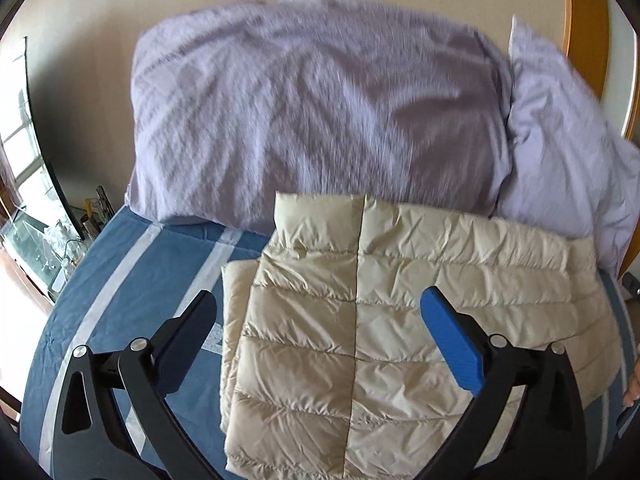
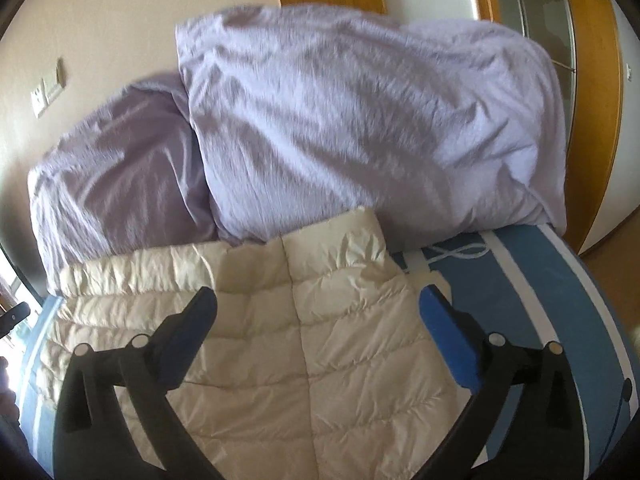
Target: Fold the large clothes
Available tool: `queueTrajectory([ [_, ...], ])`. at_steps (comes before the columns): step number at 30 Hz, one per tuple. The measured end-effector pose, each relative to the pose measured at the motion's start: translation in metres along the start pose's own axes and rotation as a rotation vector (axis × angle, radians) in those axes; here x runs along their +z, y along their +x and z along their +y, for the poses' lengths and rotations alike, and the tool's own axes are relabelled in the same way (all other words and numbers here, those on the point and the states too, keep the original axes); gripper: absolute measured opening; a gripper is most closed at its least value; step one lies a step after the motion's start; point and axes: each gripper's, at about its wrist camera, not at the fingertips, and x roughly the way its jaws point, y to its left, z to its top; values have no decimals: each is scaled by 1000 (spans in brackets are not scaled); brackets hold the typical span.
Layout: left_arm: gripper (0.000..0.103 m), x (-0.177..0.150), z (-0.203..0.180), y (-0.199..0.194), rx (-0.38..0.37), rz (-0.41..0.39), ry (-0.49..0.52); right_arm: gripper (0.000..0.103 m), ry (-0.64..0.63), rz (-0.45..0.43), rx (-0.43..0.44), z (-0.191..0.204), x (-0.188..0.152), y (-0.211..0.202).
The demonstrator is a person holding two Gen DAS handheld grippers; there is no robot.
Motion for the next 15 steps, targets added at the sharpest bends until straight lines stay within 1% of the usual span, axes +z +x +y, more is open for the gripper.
queueTrajectory([
  [4, 102, -7, -4, 23, 15, 26, 27, 101, -19, 10, -31, 2, -6, 21],
  [7, 102, -12, -4, 37, 34, 31, 40, 101, -32, 17, -60, 2, -11, 37],
  [11, 102, -18, -3, 54, 75, 21, 67, 101, -53, 12, -103, 2, -15, 54],
  [15, 102, -22, -3, 70, 113, 29, 92, 101, -61, 39, -131, -2, -22, 74],
])
